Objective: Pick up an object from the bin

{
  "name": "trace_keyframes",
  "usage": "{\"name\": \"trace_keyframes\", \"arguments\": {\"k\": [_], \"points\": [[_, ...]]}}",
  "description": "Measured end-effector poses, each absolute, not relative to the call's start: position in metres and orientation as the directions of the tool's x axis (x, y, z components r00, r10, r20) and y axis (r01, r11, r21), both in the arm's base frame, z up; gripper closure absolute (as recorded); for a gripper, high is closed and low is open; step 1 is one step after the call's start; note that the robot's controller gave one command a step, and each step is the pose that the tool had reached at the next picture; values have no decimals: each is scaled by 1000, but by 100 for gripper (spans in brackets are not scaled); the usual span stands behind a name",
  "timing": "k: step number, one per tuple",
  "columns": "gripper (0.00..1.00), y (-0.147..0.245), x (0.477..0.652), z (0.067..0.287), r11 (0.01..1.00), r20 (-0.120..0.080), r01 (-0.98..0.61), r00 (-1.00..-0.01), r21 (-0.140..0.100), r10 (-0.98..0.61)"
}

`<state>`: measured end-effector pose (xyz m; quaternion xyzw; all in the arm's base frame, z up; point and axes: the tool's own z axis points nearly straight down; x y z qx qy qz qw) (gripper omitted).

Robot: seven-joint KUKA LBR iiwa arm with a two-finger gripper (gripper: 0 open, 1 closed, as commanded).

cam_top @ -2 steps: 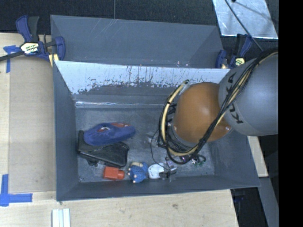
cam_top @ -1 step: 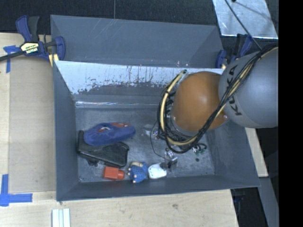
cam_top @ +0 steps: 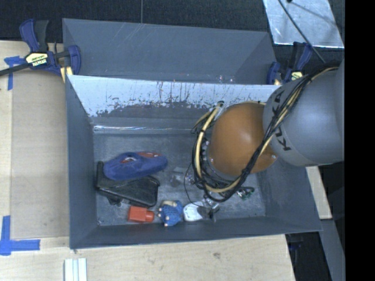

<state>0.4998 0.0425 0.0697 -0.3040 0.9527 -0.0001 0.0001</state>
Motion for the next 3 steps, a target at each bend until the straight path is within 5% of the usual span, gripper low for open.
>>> {"name": "trace_keyframes", "arguments": {"k": [1,2,3], "points": [[0,42,500,70,818,-1,-576,-818,-1,-576],[100,42,501,71,818,-3,-575,-818,-1,-575],[100,42,504,193,820,-10,-572,-820,-6,-572]]}}
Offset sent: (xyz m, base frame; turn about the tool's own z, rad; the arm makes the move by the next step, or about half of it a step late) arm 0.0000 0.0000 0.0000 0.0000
